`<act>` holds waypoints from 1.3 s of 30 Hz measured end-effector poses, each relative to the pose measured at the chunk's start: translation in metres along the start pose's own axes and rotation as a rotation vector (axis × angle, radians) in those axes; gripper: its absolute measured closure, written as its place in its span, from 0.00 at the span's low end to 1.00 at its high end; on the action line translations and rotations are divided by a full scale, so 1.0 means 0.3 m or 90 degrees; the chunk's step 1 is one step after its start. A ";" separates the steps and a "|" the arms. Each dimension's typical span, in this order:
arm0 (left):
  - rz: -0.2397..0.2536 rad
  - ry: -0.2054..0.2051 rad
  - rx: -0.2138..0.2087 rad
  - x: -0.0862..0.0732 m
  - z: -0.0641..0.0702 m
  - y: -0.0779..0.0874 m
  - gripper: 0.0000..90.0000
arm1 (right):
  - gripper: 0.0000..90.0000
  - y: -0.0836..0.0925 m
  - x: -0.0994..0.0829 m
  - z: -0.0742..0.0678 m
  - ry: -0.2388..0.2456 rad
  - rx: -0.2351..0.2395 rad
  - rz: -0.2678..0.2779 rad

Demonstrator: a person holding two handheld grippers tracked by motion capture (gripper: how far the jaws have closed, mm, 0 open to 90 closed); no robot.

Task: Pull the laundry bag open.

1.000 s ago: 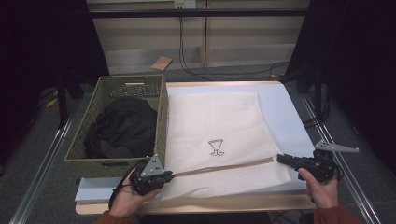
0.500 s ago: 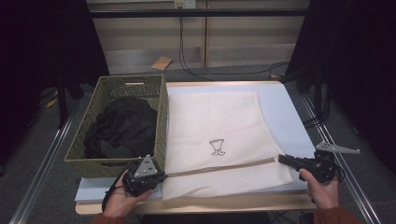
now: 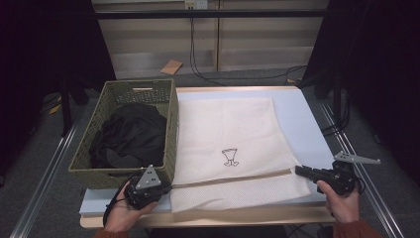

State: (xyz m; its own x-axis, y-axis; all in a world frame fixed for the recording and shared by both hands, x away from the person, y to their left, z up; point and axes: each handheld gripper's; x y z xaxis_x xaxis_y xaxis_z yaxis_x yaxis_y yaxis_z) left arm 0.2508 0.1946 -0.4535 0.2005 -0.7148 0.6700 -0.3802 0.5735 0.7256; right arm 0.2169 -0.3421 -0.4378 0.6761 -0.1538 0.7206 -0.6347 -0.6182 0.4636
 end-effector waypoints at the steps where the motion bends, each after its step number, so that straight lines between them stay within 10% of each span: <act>1: -0.003 -0.003 0.000 -0.001 -0.001 0.002 0.91 | 0.94 0.000 -0.002 0.000 0.003 -0.001 -0.001; 24: 0.046 0.037 -0.007 -0.051 0.018 -0.038 0.90 | 0.92 -0.094 -0.067 0.045 0.047 -0.066 -0.140; 39: 0.111 0.098 0.016 -0.065 0.052 -0.011 0.60 | 0.56 -0.059 -0.046 0.022 0.084 -0.059 -0.055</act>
State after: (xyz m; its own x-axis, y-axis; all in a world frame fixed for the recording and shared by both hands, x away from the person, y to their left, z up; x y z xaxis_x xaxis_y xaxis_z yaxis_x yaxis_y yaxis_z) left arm 0.2341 0.2005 -0.4715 0.2644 -0.5358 0.8019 -0.4423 0.6715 0.5945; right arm 0.2214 -0.3342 -0.4594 0.6786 0.0032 0.7345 -0.6120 -0.5506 0.5677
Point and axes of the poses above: each handheld gripper's, and its own axes: y roughly backward along the jaws, x roughly out of its top, z roughly to its right, and after that the axes turned 8 degrees about -y, right-handed
